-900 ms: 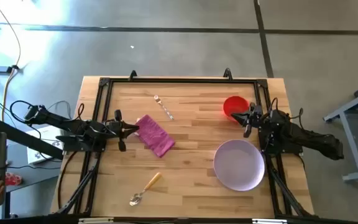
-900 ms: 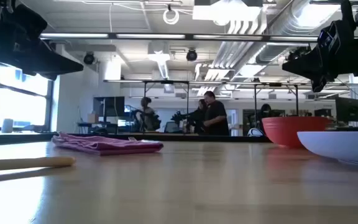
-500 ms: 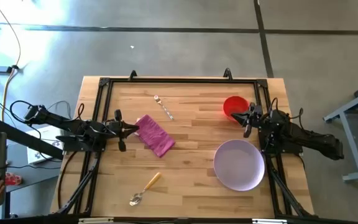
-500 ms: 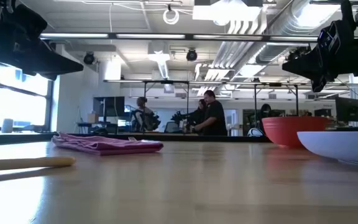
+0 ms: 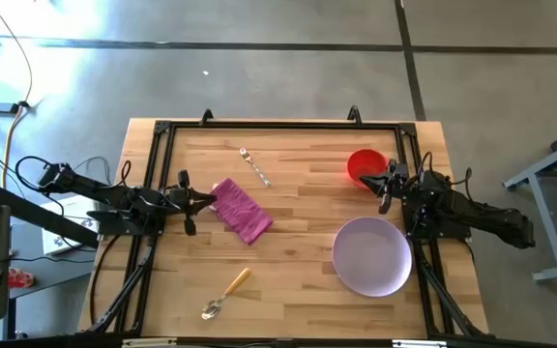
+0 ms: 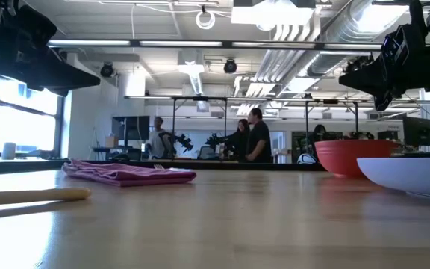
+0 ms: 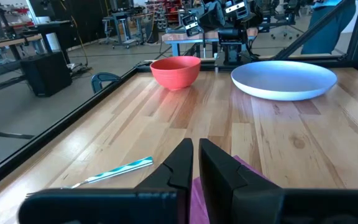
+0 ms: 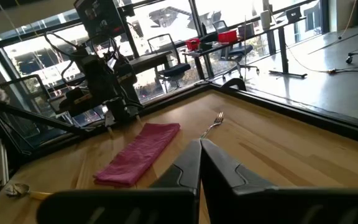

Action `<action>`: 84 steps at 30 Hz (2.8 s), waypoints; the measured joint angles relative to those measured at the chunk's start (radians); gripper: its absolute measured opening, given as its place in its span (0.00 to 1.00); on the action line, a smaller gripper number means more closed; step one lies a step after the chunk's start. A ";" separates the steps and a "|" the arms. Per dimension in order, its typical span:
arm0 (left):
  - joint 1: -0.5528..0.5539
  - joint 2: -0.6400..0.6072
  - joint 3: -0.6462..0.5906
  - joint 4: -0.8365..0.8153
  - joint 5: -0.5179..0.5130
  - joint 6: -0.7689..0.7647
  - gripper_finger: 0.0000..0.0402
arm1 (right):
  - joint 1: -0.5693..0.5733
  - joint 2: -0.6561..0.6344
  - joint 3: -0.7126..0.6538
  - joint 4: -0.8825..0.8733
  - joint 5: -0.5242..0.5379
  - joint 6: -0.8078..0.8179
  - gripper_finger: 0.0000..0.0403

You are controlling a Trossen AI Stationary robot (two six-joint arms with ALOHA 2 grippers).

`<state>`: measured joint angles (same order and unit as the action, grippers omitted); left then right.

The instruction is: Set table place

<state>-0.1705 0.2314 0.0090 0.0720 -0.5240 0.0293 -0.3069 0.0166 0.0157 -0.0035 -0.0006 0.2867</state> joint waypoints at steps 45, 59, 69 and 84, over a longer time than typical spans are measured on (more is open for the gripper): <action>0.000 0.000 0.000 0.021 0.003 -0.129 0.05 | 0.000 0.000 0.000 0.000 0.000 0.000 0.00; 0.000 0.000 0.000 0.163 -0.205 -0.193 0.05 | -0.001 0.002 0.005 0.103 0.088 0.302 0.00; 0.000 0.000 0.000 0.160 -0.230 -0.187 0.05 | 0.000 0.235 0.324 -0.313 0.104 0.256 0.00; 0.000 0.000 0.000 0.158 -0.230 -0.179 0.05 | -0.089 0.869 0.964 -0.903 0.245 0.078 0.00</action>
<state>-0.1703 0.2317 0.0090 0.2296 -0.7536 -0.1499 -0.3963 0.8852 0.9797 -0.9061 0.2440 0.3645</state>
